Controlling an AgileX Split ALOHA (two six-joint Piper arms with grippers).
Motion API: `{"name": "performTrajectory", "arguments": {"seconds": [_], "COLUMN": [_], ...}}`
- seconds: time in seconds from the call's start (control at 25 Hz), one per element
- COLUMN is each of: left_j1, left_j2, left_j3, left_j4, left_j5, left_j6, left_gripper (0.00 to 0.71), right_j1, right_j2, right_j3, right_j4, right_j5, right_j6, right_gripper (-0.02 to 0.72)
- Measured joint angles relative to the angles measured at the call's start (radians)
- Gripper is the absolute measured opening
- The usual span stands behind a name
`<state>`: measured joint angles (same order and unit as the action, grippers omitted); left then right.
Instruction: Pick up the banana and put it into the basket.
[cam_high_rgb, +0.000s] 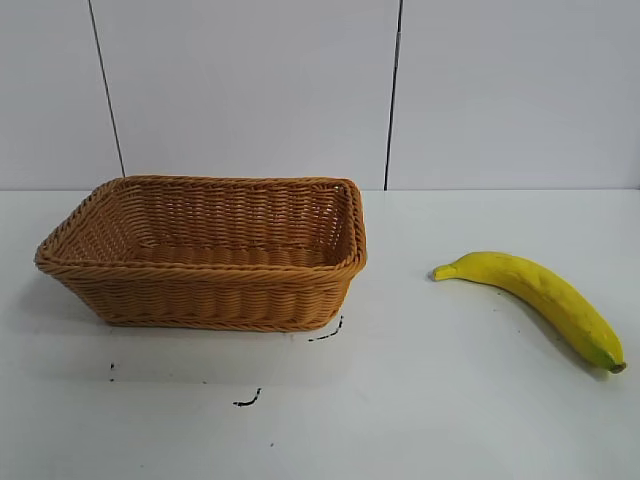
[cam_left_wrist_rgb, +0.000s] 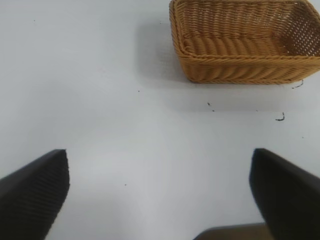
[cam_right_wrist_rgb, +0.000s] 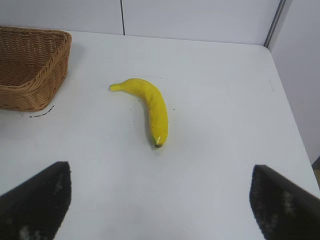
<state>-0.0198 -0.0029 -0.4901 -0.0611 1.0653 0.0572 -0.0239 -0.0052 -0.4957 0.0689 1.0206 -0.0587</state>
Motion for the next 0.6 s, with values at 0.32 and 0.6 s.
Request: {"name": "performTrajectory", "arguments": {"seconds": [0.32,0.6], "left_j1": [0.0,0.0], "left_j2": [0.0,0.0], "left_j3": [0.0,0.0], "left_j4": [0.0,0.0], "left_j5": [0.0,0.0], "left_j6": [0.0,0.0], "left_gripper": [0.695,0.695], "right_j1": [0.0,0.0], "right_j2": [0.0,0.269], "right_j3": [0.0,-0.118], "right_j4": [0.0,-0.005], "right_j5": [0.0,-0.028], "right_j6": [0.0,0.0], "right_gripper": [0.696,0.696]}}
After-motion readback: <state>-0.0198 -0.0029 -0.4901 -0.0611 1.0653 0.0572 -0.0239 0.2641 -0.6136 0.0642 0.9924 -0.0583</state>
